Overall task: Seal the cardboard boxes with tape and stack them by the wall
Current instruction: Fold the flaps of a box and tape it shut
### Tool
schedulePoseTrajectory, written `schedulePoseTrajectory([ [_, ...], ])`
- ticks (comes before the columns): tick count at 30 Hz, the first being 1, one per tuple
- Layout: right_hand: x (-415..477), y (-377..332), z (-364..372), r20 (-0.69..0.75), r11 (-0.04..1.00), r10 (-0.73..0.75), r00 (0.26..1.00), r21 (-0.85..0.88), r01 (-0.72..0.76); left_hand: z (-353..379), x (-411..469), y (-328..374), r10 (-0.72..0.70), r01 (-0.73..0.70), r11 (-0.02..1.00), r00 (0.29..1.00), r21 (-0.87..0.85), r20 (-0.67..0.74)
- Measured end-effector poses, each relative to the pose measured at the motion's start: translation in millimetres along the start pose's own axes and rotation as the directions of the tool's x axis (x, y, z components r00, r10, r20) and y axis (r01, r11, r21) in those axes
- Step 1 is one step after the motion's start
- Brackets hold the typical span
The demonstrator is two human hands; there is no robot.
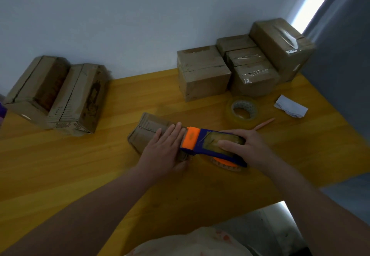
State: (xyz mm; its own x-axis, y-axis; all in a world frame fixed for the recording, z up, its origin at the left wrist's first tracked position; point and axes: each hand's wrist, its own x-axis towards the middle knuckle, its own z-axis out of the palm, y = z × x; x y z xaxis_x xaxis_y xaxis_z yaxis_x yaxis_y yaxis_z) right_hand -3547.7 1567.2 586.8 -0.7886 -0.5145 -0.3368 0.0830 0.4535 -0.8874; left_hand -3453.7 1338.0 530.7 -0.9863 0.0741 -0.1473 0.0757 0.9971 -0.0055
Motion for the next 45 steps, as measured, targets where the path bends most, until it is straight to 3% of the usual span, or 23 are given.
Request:
schedulePoseTrajectory([
  [8, -7.9, 1.2, -0.6, -0.006, 0.998, -0.037, 0.999, -0.052, 0.036, -3.8, 1.2, -15.2, 0.047, -0.045, 0.998, 0.998, -0.034, 0.046],
  [15, -29.2, 8.7, -38.6, 0.038, 0.986, 0.081, 0.996, -0.149, -0.074, -4.2, 0.4, -13.1, 0.027, -0.027, 1.000, 0.999, -0.014, 0.036],
  [22, 3.3, -21.2, 6.1, -0.018, 0.848, 0.122, 0.992, -0.517, -0.114, -8.0, -0.5, -12.0, 0.057, -0.055, 0.998, 0.997, -0.029, 0.053],
  [25, 6.7, -33.8, 13.7, -0.078, 0.807, 0.137, 0.987, -0.570, -0.157, -7.1, 1.7, -10.2, 0.058, -0.058, 0.998, 0.996, -0.014, 0.061],
  [29, 18.6, -37.8, 15.8, -0.112, 0.833, 0.241, 0.964, -0.487, -0.265, -8.0, 0.4, -10.8, 0.055, -0.054, 0.998, 0.996, -0.014, 0.075],
  [35, 29.9, -27.2, 3.7, -0.071, 0.891, 0.411, 0.909, -0.179, -0.418, -12.9, 2.4, -12.6, 0.081, -0.080, 0.997, 0.989, -0.009, 0.124],
  [39, 33.6, -16.4, 4.7, -0.140, 0.819, 0.389, 0.911, -0.399, -0.411, -20.0, 3.2, -18.6, 0.126, -0.127, 0.992, 0.980, -0.006, 0.157],
  [41, 31.0, -12.5, -0.3, -0.170, 0.817, 0.377, 0.910, -0.401, -0.413, -25.2, 1.1, -18.0, 0.118, -0.109, 0.992, 0.977, -0.060, 0.176],
  [45, 25.6, -3.7, -7.9, -0.225, 0.908, 0.369, 0.902, -0.117, -0.401, -29.5, 7.1, -0.3, -0.012, 0.031, 0.988, 0.993, -0.152, 0.120],
])
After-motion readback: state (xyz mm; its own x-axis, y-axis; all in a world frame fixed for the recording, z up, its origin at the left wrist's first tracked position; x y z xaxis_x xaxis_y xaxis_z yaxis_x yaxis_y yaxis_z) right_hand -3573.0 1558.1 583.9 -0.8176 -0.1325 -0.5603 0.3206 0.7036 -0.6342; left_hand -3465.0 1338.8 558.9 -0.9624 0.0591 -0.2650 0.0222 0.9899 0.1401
